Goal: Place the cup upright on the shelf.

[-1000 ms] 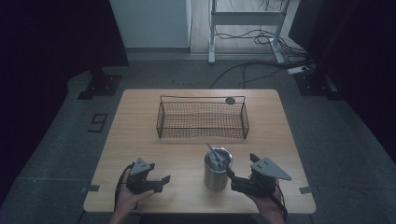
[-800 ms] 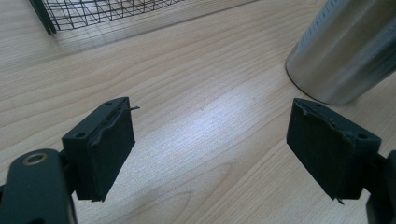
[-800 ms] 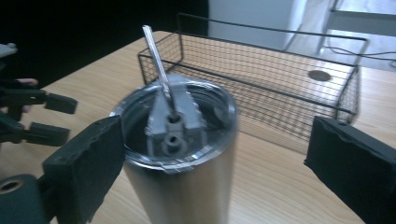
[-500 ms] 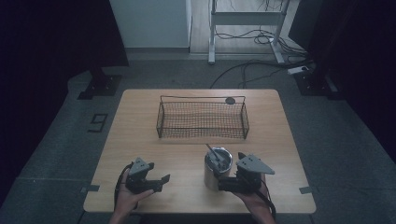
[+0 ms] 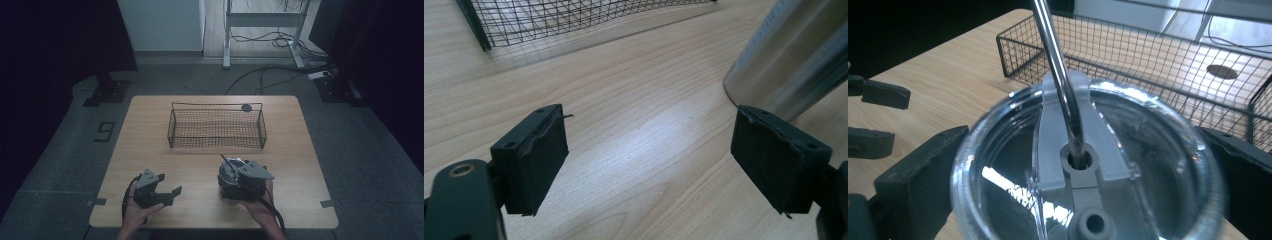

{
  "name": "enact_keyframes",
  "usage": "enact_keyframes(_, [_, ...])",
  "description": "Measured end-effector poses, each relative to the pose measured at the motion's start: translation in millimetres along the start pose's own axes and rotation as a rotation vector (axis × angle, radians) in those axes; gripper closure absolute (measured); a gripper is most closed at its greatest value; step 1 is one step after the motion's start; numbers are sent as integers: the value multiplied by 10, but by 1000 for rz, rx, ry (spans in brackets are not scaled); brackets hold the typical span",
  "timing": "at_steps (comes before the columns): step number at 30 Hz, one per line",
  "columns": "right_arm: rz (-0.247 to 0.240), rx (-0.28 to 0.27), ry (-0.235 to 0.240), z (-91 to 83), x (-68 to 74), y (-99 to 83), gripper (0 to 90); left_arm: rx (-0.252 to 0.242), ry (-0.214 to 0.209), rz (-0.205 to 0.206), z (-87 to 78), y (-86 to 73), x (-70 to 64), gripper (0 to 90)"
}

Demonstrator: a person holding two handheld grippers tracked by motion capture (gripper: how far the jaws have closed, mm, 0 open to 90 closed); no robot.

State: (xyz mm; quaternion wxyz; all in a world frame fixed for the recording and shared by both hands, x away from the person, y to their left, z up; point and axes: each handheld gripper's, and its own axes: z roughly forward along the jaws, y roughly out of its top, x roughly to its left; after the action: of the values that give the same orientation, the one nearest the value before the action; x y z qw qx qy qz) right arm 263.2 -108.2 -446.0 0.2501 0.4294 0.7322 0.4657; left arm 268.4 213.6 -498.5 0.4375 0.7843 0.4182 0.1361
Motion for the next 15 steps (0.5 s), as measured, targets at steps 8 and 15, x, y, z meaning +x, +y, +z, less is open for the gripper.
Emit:
enact_keyframes(8, [-15, -16, 10, 138, 5, -134, 21, 16, -6, 6, 37, -24, -14, 154])
enact_keyframes(15, [-24, -35, -4, 123, 13, -157, 29, 16, -2, 6, 35, -22, -9, 154])
